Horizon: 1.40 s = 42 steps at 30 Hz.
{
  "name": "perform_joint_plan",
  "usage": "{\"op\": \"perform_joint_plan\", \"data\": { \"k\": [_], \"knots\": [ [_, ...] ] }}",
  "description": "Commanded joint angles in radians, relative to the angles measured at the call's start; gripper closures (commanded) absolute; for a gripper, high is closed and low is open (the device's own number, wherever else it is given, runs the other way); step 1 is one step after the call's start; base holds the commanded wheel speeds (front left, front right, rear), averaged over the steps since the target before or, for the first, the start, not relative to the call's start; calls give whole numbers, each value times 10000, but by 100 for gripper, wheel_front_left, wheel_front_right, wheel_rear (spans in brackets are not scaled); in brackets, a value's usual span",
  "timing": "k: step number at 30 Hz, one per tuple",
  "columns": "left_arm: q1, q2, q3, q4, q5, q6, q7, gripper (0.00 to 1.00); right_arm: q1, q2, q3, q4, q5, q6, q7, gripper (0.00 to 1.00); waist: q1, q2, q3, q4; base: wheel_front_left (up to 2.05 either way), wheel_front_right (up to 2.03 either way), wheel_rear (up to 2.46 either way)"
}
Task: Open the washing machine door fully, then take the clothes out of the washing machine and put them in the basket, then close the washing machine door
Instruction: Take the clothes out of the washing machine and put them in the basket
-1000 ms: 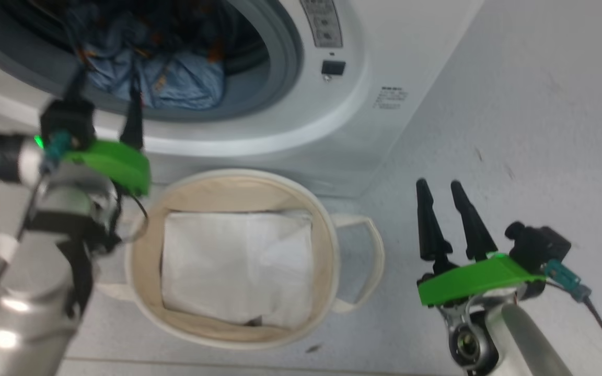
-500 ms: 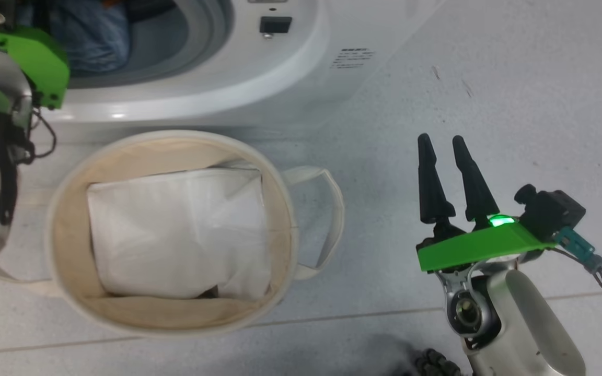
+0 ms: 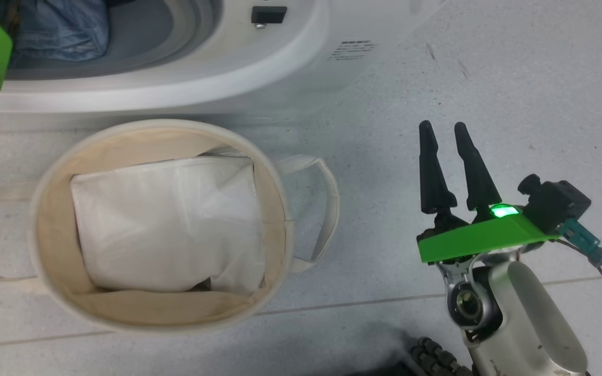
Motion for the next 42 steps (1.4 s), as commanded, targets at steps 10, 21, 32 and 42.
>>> {"op": "perform_joint_plan", "data": {
  "k": [10,21,32,42],
  "knots": [
    [-338,-72,296,163,-459,-202,-1317,100,94,41,202,-249,-255,31,-124,0,-2,0,-263,296,0,0,0],
    [1024,-627,882,-1539,-1309,-254,-2941,100,413,41,257,115,-488,31,-124,0,-2,0,-1694,788,0,0,0],
    [4996,-679,1837,-6960,-1380,133,-2950,100,1075,41,485,592,-671,31,-124,0,-2,0,-3597,1273,0,0,0],
    [8040,-1199,2629,-11168,-876,-145,-2951,100,1640,41,594,951,-619,31,-124,0,-2,0,-4957,1588,0,0,0]
  ]
}}
